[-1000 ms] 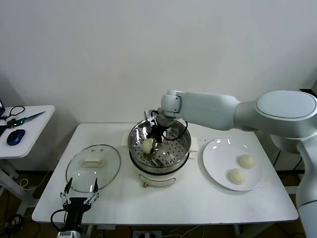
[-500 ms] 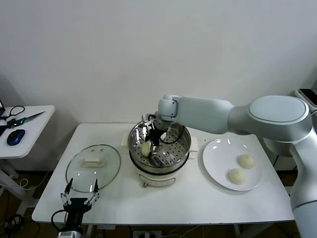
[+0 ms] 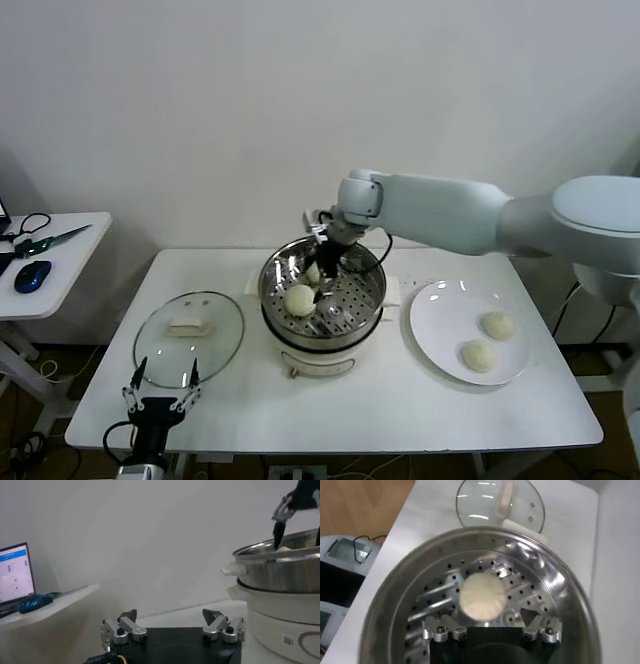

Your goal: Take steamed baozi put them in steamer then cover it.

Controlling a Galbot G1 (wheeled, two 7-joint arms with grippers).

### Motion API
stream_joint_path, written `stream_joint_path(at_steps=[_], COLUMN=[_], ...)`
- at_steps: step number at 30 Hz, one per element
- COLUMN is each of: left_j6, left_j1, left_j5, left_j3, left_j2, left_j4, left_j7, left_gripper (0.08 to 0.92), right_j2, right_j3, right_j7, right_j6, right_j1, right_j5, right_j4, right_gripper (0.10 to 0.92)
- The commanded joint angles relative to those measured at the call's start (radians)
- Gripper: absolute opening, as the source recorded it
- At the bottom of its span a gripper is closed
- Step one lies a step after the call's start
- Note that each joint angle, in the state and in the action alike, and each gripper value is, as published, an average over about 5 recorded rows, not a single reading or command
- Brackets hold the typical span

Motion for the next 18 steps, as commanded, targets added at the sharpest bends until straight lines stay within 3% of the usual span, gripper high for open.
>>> stream_joint_path(at_steps=[1,9,18], left_j6=[0.007,0.025,0.026], left_j1=[-0.003,-0.018,-0.007], left_j5=[0.002,0.011,0.032], left_j3=[0.001,0.000,0.000], left_j2=[-0.002,-0.004,-0.014], left_j4=[-0.004,-0.007,-0.007], left_j7=[0.000,0.000,0.000], left_gripper=[0.823,0.823,0.823], right_j2=[-0.339,-0.601,-0.717], right_j3=[0.039,0.058,0.168], right_j7=[-0.063,-0.100,-0.100], right_j6=[0.027,0.056,0.092], right_j1=[0.082,-0.011,-0.285], right_j5=[-0.132,-0.338,-0.546], right_j4=[0.176,0.262,0.215], right_gripper=[0.823,0.823,0.823])
